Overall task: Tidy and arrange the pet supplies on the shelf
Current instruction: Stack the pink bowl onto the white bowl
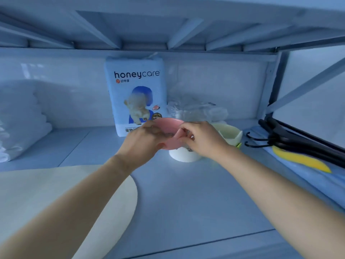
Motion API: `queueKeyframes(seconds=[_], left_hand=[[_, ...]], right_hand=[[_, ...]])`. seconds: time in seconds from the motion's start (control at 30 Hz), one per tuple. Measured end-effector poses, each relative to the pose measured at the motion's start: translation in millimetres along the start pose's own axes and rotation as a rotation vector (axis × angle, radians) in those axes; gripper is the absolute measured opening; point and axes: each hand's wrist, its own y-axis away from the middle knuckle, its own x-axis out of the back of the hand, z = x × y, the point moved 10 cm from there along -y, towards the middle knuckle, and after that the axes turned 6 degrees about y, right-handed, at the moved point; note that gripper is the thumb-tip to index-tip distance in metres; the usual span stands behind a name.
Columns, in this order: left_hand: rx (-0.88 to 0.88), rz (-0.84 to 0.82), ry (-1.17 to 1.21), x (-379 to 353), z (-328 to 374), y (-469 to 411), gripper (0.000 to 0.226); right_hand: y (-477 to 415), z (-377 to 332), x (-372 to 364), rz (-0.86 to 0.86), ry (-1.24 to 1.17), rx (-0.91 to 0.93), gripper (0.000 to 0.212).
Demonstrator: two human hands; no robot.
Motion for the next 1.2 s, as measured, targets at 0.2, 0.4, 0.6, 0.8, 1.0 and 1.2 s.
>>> queueKeyframes(seconds=[0.2,0.4,0.6,0.8,1.0,1.2], left_hand=[[0.047,-0.053,0.019,-33,19,-32,0.030],[0.036,-0.070,-0.021,-54,30,-42,0.037],[0.048,-0.046,-0.011,-56,31,-49,0.038],[0.018,0.063,0.039,-55,36,-44,0.041],[0.272,0.227,0.291,-68,1,-18,0.062],[0.386,0.171,0.338,-91,-2,-13,0.072]], right_hand=[[-1,32,13,-0.087,0.149,0.060,0.022],[-6,51,4,-0.153,0.290,0.111,0.012],[-17,61,3,-0.170,0.296,0.103,0.018],[-17,70,1,-0.192,0.261,0.088,0.017],[-12,79,-3,-0.178,0.180,0.066,0.012],[-10,78,-1,-0.127,0.173,0.084,0.014]])
